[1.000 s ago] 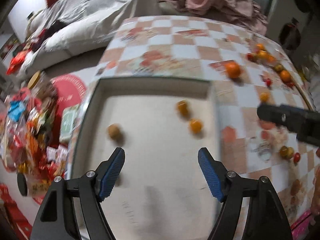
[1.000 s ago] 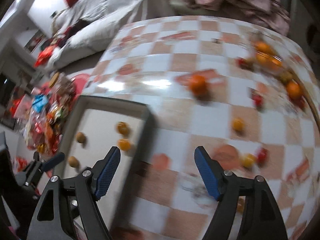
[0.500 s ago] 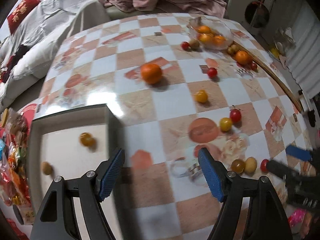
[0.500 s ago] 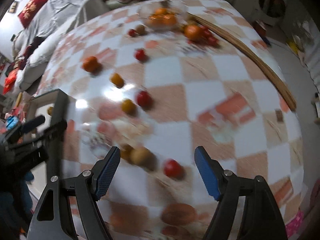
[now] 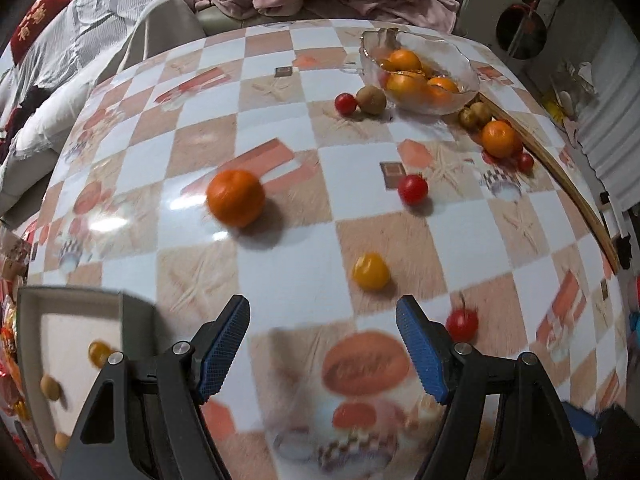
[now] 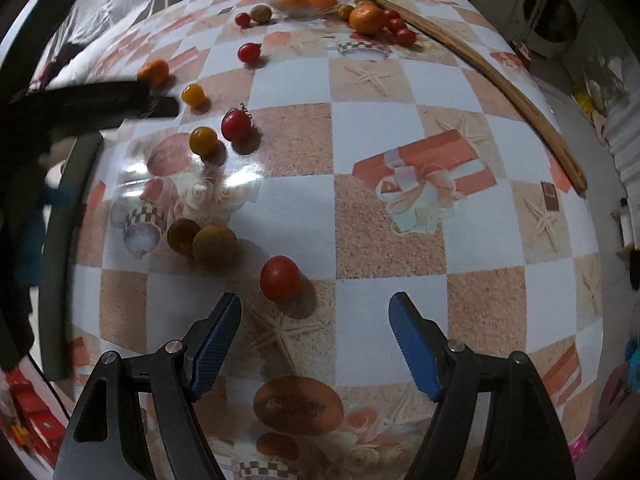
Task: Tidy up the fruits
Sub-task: 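Grasp a yellow cherry tomato with the left gripper while the right gripper grasps a red cherry tomato, then release the yellow tomato into the white tray with the left gripper while the right gripper releases the red tomato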
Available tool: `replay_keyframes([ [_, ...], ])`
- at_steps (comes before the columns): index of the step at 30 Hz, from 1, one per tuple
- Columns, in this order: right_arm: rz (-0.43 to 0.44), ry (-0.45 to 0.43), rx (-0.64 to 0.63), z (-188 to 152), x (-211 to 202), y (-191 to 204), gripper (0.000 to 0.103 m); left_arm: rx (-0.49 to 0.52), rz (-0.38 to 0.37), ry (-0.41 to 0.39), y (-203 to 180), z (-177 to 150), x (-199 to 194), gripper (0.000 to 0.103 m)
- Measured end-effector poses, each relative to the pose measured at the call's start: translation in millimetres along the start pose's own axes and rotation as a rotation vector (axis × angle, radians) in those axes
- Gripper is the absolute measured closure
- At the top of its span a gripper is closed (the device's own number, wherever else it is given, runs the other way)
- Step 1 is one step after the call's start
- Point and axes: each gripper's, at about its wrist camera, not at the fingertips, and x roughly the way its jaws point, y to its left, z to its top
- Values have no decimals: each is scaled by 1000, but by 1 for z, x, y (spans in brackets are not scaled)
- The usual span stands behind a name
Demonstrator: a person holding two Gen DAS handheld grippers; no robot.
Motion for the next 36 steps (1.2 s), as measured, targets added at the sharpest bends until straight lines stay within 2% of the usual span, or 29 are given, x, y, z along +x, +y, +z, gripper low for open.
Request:
replay_keyframes([
  [7,-19,4,-35,2,8,5,25,29,0,16,-15,15,19,28],
  [8,-26,1,-38,1,8,7,25,36,0,19,-18,16,20,31],
  [9,-32,-5,-43,1,8,8,27,44,-2,28,-19,17,22,42],
  [14,-57,-20,-84,-2,4,14,45,44,-3,38,-22,17,25,52],
  [16,-59,-24,-96,-3,2,18,54,42,-4,36,-23,17,23,67],
  [17,-59,-25,-103,-4,2,20,56,42,-7,35,-23,17,23,70],
  [20,-45,-26,-137,-5,1,29,71,38,-27,37,-22,17,22,79],
  [21,-39,-25,-141,-2,2,35,79,37,-39,39,-21,17,21,81],
  [28,89,-18,-24,5,-6,15,80,22,-76,30,-9,3,1,81],
  [36,136,-15,47,19,-17,-2,80,-27,-82,11,16,-24,-37,81],
])
